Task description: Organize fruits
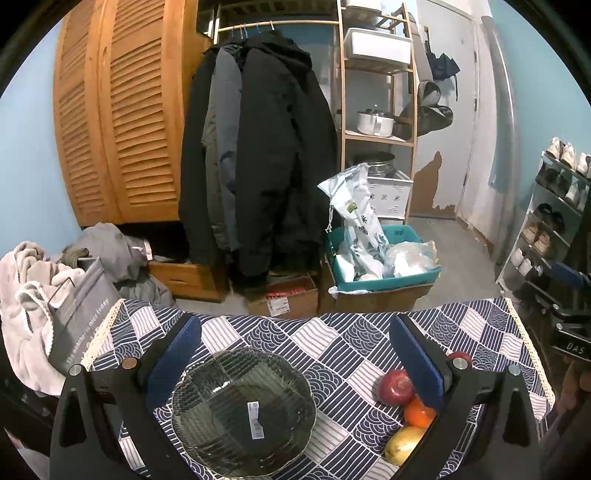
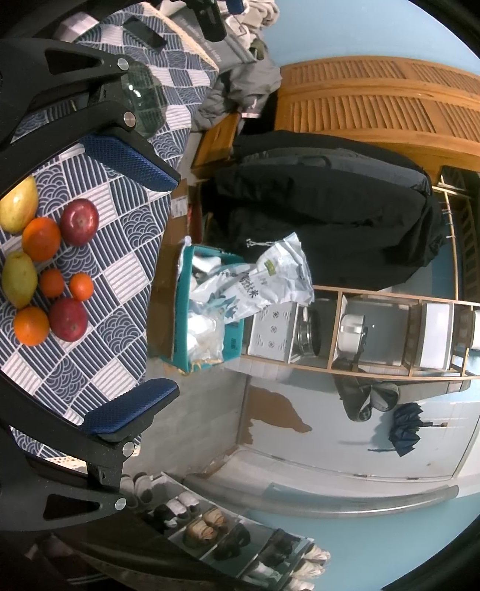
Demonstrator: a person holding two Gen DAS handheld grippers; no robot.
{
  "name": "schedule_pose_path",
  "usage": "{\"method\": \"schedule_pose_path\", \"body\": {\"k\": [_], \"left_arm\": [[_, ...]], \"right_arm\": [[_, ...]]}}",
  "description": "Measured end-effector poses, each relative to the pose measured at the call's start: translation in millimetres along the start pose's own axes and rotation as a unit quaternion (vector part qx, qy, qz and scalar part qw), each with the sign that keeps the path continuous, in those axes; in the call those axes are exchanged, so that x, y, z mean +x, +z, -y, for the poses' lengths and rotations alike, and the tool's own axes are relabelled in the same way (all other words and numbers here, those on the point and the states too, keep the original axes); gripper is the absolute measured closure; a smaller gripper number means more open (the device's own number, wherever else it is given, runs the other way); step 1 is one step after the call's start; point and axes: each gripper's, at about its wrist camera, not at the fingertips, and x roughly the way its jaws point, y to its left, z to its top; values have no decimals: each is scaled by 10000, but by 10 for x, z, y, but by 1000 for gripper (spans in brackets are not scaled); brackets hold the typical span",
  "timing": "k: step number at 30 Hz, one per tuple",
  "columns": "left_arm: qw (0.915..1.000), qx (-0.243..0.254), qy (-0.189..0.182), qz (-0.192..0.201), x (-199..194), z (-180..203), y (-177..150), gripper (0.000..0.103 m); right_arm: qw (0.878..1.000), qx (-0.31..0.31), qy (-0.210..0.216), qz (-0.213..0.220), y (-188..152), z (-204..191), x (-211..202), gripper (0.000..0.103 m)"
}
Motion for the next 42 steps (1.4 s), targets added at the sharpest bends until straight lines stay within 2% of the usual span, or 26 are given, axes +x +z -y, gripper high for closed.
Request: {"method": "schedule_pose_path", "body": {"k": [20, 22, 42], "left_arm": [[10000, -9, -78, -7, -9, -1, 12, 0], [9999, -12, -98, -27, -5, -22, 12, 0], [9999, -66, -110, -75, 33, -70, 19, 0]], "right_arm": [[10000, -40, -9, -12, 35, -16, -2, 3], [10000, -70, -7, -22, -21, 138, -27, 3], [9999, -119, -33, -26, 19, -24, 16, 3]]}}
